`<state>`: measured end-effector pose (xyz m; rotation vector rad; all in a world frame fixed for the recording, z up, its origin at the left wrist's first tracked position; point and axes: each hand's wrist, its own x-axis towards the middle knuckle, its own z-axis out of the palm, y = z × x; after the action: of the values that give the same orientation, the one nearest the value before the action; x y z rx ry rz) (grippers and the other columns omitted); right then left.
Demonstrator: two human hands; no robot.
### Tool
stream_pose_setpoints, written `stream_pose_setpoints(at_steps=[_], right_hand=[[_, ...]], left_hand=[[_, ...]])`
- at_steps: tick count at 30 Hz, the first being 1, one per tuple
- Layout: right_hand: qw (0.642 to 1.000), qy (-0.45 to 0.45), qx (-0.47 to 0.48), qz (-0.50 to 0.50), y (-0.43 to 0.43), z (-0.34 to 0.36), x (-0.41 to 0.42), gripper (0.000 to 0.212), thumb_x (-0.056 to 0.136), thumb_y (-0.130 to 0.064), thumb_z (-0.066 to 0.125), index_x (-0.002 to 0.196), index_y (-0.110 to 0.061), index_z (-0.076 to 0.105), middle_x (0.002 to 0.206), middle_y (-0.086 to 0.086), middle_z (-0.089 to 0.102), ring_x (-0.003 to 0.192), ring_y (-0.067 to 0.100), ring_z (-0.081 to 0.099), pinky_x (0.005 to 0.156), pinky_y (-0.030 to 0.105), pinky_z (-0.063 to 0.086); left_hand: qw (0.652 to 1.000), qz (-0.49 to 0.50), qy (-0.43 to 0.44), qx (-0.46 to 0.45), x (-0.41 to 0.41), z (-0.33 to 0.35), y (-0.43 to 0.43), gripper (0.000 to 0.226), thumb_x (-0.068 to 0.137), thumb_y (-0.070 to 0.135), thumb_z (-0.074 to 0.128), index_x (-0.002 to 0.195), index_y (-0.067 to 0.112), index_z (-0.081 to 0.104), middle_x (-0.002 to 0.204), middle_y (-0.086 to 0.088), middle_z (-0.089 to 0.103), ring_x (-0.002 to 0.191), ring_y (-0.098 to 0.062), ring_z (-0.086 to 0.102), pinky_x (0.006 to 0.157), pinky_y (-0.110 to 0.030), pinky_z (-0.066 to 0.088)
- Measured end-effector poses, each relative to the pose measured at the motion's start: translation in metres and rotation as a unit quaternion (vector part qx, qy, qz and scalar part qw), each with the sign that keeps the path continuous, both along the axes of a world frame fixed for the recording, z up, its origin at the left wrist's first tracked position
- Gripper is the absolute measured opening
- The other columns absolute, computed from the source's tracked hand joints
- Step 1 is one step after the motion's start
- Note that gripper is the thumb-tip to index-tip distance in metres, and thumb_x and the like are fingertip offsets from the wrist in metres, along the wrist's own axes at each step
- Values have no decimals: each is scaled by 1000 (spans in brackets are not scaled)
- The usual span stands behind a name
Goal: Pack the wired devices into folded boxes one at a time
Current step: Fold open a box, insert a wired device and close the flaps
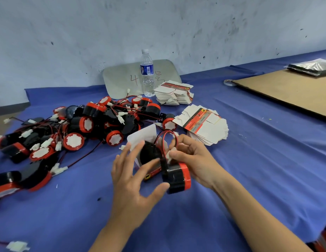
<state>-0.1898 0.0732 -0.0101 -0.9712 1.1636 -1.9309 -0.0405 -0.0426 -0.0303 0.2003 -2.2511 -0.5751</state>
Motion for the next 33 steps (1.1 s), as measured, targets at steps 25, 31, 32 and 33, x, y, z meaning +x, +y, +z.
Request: stream_pose_setpoints(at_steps=[25,31,32,33], right_hand=[[982,166,95,-10,-6,-5,14,14,95,3,52,100,3,65,91,6,68,90,10,59,88,31,48],[990,117,77,-5,-10,-9,22,21,99,4,43,97,-10,60,74,-20,68,71,-7,60,66,6,44],[992,108,72,0,-10,-9,23,19,99,1,45,97,-11,60,73,-20,67,70,-7,60,66,7,44],[993,97,65,5,-11,-9,24,15,98,-3,47,98,-10,60,74,-18,67,71,-5,59,67,8,44]], left_hand=[[998,50,2,-34,-2,-2,-1,41,72,40,57,101,12,58,122,-4,59,117,-21,42,101,-36,29],[997,68,-22,-22,-2,1,5,41,79,40,51,112,14,54,98,2,60,90,-12,44,81,-24,33],[997,67,-27,-3,-1,1,7,42,82,40,49,114,13,54,98,4,57,87,-8,42,76,-23,36],[997,61,-30,23,-1,3,9,43,84,42,47,116,13,54,97,8,54,83,-4,41,71,-16,37]])
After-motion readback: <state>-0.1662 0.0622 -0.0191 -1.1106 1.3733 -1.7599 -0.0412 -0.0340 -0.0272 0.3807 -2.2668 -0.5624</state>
